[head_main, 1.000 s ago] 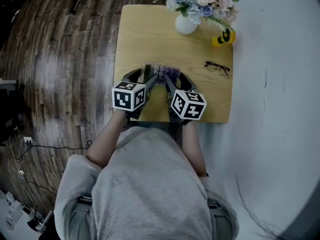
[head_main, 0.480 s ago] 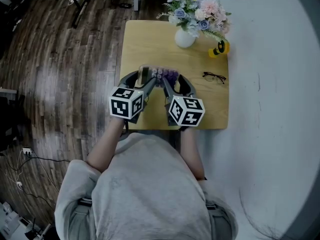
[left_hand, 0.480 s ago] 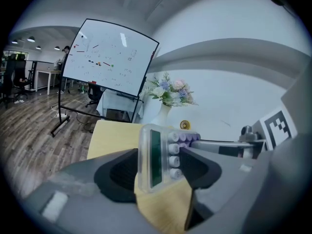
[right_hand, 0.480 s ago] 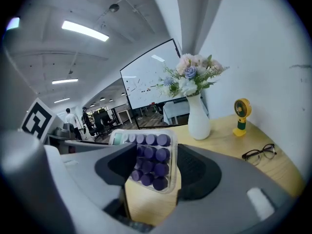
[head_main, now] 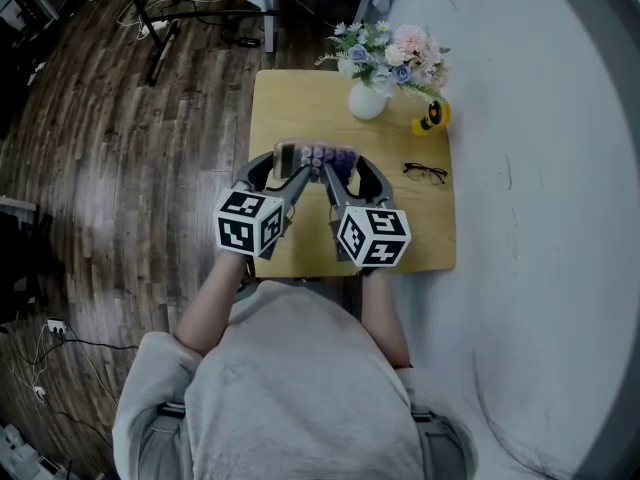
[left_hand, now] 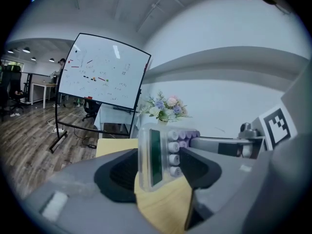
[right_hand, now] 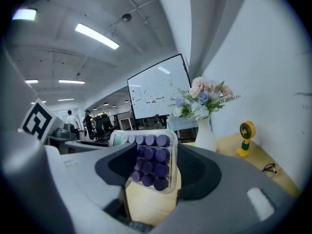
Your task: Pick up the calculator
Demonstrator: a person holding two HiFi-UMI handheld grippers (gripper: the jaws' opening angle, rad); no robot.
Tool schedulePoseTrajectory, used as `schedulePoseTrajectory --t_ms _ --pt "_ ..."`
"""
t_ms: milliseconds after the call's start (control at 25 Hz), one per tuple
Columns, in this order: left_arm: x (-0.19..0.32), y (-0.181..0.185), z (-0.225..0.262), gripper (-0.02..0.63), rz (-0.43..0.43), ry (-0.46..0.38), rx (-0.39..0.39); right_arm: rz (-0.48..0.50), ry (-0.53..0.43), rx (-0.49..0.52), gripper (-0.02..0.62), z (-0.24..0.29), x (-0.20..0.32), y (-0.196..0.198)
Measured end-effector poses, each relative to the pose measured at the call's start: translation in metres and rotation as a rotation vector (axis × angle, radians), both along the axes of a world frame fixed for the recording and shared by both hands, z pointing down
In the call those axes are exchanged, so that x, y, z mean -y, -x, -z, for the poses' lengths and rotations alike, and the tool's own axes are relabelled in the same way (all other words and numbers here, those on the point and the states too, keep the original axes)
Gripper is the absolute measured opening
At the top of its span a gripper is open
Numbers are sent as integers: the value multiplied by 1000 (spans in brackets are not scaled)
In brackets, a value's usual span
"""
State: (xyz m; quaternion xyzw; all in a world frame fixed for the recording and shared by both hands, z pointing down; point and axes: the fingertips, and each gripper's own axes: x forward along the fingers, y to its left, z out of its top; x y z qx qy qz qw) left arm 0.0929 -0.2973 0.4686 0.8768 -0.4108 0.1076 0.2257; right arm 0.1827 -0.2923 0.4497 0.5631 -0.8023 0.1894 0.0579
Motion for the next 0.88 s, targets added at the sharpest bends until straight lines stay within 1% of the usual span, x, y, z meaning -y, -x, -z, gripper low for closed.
schedulePoseTrajectory --t_ms 320,520,880 --pt "5 10 39 265 -9 -109 2 -10 -95 -5 259 38 3 10" --pt "6 15 60 265 -12 -161 -18 -10 -157 -32 261 61 3 16" --pt "12 26 93 265 -21 -246 -26 -11 -247 -61 261 95 8 27"
